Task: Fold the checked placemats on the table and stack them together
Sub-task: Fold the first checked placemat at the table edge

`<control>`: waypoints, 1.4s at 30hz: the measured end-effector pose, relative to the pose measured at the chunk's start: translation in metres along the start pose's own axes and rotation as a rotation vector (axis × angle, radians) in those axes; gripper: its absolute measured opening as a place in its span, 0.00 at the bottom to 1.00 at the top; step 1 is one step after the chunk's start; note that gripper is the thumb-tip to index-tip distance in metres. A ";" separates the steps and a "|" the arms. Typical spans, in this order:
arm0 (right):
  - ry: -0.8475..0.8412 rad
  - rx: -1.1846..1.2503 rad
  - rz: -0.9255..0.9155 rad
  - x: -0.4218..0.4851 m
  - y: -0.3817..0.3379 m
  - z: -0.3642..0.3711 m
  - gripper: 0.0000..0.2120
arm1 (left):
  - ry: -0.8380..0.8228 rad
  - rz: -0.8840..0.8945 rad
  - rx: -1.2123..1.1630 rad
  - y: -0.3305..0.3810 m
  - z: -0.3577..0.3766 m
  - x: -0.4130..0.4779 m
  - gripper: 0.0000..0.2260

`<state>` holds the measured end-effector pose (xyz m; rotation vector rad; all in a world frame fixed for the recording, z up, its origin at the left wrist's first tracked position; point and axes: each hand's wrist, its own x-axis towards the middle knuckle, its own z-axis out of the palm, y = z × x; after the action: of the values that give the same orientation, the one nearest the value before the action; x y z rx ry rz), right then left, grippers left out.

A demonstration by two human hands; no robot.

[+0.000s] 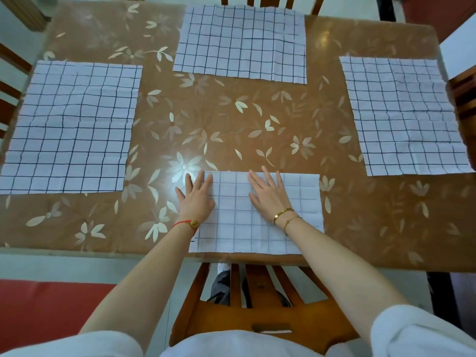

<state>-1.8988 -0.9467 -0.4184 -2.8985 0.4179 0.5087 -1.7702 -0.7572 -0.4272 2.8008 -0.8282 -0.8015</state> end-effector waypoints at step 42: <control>-0.141 0.153 0.128 -0.035 0.020 0.003 0.43 | 0.097 -0.588 -0.781 0.006 0.002 -0.050 0.12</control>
<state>-1.9373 -0.9568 -0.4116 -2.6816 0.5959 0.6655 -1.8090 -0.7352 -0.4044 2.3029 0.3171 -0.8043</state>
